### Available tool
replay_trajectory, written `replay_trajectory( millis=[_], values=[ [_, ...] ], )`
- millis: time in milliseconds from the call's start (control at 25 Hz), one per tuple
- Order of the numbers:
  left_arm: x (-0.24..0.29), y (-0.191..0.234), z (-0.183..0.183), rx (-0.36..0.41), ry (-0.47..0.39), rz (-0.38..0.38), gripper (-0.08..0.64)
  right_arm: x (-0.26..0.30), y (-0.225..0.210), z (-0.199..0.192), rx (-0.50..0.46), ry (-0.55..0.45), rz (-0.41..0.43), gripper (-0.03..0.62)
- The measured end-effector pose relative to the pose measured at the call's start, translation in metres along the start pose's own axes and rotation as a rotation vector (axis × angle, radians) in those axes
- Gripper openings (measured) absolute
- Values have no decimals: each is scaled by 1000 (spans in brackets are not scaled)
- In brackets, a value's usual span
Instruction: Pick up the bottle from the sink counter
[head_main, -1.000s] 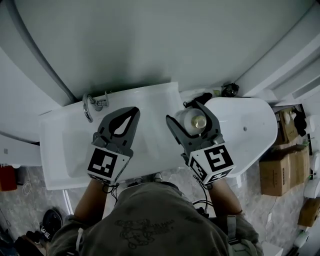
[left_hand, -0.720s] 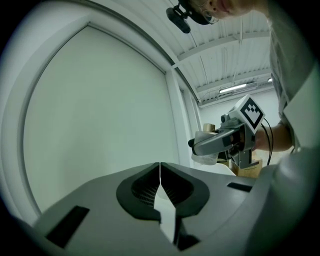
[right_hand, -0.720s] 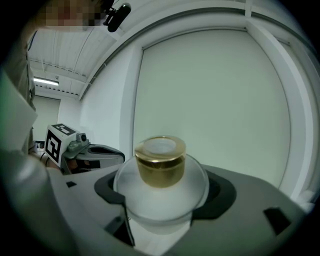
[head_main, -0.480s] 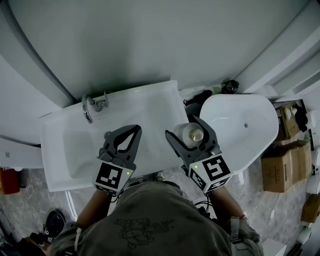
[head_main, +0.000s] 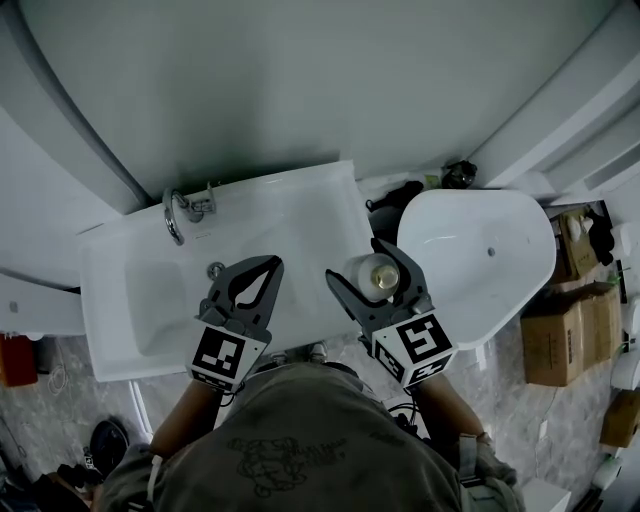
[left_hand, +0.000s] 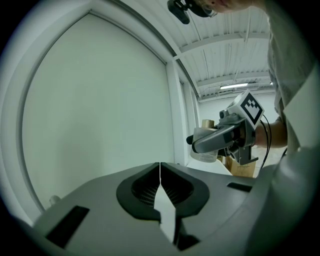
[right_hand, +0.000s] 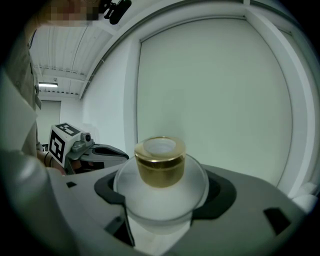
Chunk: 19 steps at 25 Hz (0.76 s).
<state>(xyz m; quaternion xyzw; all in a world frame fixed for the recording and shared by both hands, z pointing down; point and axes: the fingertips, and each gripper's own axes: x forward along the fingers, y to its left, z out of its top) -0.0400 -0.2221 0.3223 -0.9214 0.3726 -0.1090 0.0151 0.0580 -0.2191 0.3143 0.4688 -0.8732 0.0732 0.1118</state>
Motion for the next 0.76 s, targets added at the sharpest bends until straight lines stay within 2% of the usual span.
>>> replay_trajectory(
  millis=[760],
  values=[
    [-1,-10,-9,-13,27,-5,18,-7,-8,-22,33,28,-20,324]
  ],
)
